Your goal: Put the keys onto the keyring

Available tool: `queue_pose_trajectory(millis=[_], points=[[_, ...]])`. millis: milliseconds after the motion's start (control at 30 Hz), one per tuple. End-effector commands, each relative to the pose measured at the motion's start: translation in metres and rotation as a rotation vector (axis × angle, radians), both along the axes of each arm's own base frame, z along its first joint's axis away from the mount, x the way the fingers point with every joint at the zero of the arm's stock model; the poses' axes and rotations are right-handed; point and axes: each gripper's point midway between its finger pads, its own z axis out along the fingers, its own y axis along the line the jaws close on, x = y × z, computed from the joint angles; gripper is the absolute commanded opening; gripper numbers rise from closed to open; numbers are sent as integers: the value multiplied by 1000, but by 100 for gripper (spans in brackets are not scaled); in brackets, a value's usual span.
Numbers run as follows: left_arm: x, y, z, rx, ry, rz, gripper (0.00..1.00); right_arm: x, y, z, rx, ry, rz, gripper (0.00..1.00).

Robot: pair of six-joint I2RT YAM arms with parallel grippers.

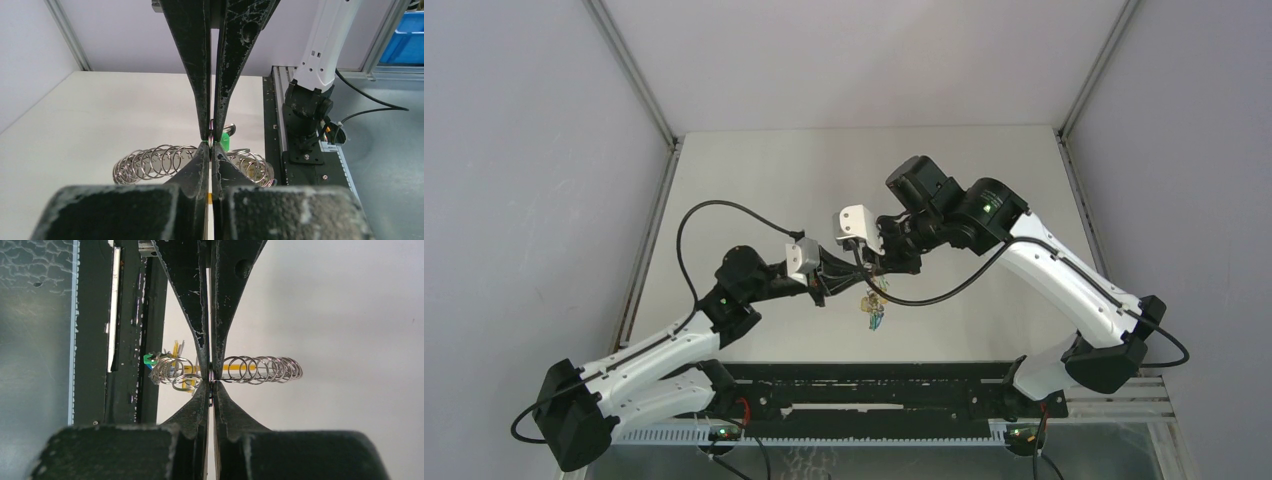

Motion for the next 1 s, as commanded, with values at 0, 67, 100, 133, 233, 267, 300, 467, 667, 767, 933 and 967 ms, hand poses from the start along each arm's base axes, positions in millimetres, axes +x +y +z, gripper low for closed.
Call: queue_pose_trajectory(millis=[0, 67, 100, 133, 233, 267, 300, 467, 667, 767, 933, 967], points=[[0, 2, 47, -95, -78, 4, 0, -3, 10, 18, 62, -38, 37, 0], [1, 3, 46, -96, -78, 16, 0, -2, 10, 20, 74, -44, 29, 0], [2, 4, 47, -100, -82, 24, 0, -3, 9, 21, 83, -46, 24, 0], [3, 6, 48, -106, -84, 40, 0, -2, 9, 23, 92, -48, 15, 0], [8, 12, 50, -134, -94, 91, 0, -1, 7, 28, 138, -52, -13, 10], [9, 14, 50, -142, -95, 107, 0, -2, 4, 30, 153, -52, -19, 14], [10, 17, 52, -155, -101, 122, 0, -1, 5, 34, 182, -54, -26, 17], [7, 22, 56, -185, -117, 130, 0, 0, 0, 51, 348, -34, -62, 26], [0, 27, 65, -241, -139, 120, 0, -6, 0, 65, 541, 35, -56, 27], [-3, 26, 65, -241, -142, 99, 0, -6, 0, 65, 563, 52, -51, 27], [-7, 24, 67, -239, -143, 73, 0, -4, 5, 65, 582, 80, -43, 28], [-8, 24, 67, -240, -143, 70, 0, -4, 6, 66, 586, 83, -44, 27]])
